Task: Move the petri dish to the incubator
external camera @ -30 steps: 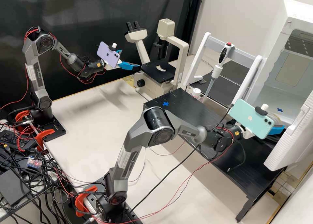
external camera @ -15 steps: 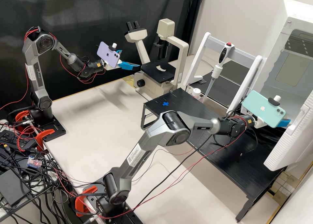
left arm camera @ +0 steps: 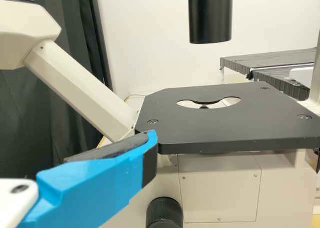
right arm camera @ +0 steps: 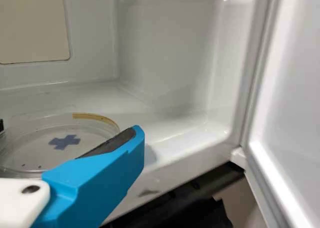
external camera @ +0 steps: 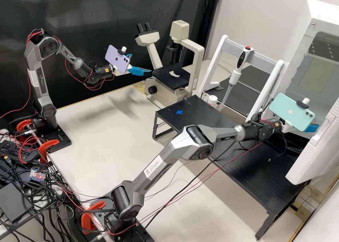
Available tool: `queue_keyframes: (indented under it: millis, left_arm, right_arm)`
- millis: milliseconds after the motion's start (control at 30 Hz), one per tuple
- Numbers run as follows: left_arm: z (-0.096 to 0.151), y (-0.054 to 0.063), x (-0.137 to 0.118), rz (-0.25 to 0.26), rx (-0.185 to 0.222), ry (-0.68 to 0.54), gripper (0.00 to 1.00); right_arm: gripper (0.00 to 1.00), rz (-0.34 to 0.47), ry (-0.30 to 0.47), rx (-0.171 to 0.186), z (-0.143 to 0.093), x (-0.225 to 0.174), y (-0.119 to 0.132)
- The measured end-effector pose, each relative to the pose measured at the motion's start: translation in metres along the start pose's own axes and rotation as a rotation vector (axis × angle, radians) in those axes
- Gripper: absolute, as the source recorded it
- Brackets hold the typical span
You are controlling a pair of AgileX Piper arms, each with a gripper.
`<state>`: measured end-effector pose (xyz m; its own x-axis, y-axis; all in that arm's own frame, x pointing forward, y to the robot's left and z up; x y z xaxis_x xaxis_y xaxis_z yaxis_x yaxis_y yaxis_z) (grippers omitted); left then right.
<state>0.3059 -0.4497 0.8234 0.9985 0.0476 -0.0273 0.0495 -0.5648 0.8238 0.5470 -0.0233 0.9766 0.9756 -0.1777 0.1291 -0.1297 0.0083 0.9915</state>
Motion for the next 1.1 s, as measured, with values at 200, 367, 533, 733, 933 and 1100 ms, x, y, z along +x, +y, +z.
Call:
queue_keyframes:
  millis: [200,367,533,733,933,1100]
  left_arm:
    - [0.000,0.000,0.000,0.000,0.000,0.000,1.00]
    - [0.000,0.000,0.000,0.000,0.000,0.000,1.00]
    - [0.000,0.000,0.000,0.000,0.000,0.000,1.00]
    - [0.000,0.000,0.000,0.000,0.000,0.000,1.00]
    - [0.000,0.000,0.000,0.000,0.000,0.000,1.00]
    - [0.000,0.000,0.000,0.000,0.000,0.000,1.00]
  right_arm:
    - [1.00,-0.013,0.006,0.000,-0.002,0.009,-0.009]
    - [1.00,-0.011,-0.005,-0.022,-0.001,0.013,-0.011]
    - [1.00,-0.016,-0.012,-0.027,0.002,0.015,-0.016]
    - [1.00,-0.020,-0.003,-0.031,0.008,0.011,-0.017]
    - [1.00,0.003,-0.011,-0.025,0.021,-0.010,0.000]
    - [1.00,0.028,0.005,0.004,0.031,-0.043,0.015]
